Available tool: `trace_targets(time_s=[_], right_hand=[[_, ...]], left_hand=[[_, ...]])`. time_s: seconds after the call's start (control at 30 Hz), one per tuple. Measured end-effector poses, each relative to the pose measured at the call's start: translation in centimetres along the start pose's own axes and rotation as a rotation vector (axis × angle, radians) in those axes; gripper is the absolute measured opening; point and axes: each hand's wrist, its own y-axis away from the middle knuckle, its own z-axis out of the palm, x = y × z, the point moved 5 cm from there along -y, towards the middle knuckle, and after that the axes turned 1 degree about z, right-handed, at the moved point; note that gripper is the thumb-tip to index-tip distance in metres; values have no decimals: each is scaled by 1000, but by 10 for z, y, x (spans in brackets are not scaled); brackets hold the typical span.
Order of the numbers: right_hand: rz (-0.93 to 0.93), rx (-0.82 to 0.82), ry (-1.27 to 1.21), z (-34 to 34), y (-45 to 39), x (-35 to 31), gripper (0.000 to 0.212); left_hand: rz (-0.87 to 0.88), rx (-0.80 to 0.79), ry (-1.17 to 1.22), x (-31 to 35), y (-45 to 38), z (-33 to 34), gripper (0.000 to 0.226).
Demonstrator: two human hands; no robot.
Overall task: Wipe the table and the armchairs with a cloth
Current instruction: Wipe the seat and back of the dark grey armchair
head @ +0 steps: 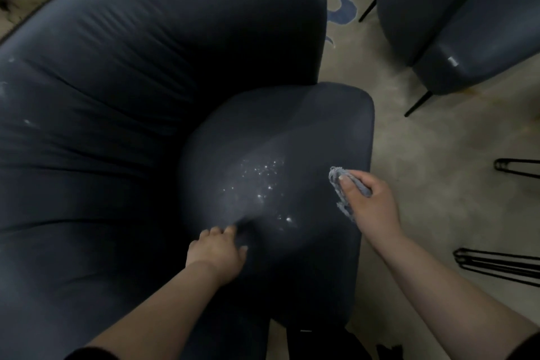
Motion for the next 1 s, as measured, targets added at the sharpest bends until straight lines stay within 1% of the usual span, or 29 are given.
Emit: trace_targets(time_s=[0.07, 0.13, 0.23, 0.37, 0.5, 0.67, 0.77, 0.83, 0.9, 1.0], right_hand=[[-20, -25, 43, 4, -3, 5, 11], [-5, -78, 67, 6, -8, 12, 7], [20, -142, 80, 5, -17, 15, 14], [-11, -206, 102, 3, -27, 10, 12], [-92, -172, 191, 3, -33, 1, 6], [-112, -130, 211, 11, -32, -6, 5], [-110, -110, 245, 11, -35, -5, 7], [-106, -147, 282, 15, -39, -2, 13], [-116, -185, 312, 18, -48, 4, 12], [-107, -304, 337, 31, -67, 12, 14]], left_hand=[[-31, -7, 39, 2, 3, 9, 56], [-58, 6, 85, 6, 7, 15, 55], [-111, 68, 157, 9, 16, 17, 52], [-169, 170, 276, 10, 28, 18, 48], [-187, 228, 337, 14, 25, 23, 51], [-194, 229, 409, 12, 4, 27, 58], [-221, 227, 399, 9, -4, 27, 60], [-255, 221, 401, 6, -9, 29, 63], [-294, 210, 418, 6, -17, 33, 66], [-377, 207, 475, 10, -30, 44, 67]])
